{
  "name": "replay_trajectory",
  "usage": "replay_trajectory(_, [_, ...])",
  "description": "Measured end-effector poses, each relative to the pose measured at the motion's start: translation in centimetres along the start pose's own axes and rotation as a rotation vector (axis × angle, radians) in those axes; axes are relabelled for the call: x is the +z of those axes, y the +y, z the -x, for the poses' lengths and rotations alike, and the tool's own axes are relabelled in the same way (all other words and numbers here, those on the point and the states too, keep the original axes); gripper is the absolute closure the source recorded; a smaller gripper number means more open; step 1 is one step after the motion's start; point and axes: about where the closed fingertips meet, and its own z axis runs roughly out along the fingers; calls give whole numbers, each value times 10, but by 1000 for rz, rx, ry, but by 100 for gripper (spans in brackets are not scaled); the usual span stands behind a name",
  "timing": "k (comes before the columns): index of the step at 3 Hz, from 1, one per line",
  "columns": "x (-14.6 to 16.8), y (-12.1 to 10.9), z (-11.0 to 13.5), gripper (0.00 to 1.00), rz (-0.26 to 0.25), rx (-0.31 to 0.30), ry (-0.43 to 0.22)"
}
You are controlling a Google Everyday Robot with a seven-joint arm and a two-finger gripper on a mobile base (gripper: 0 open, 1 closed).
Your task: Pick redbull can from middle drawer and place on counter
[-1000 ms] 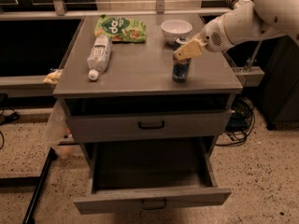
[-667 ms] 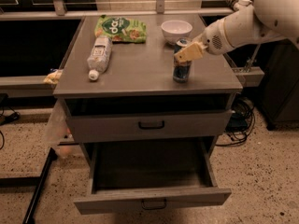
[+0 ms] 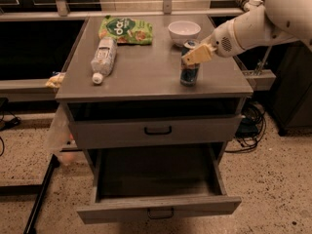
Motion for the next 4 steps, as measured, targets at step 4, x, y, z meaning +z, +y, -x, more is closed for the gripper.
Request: replay_trajectory(4, [0, 0, 0, 0, 0, 0, 0])
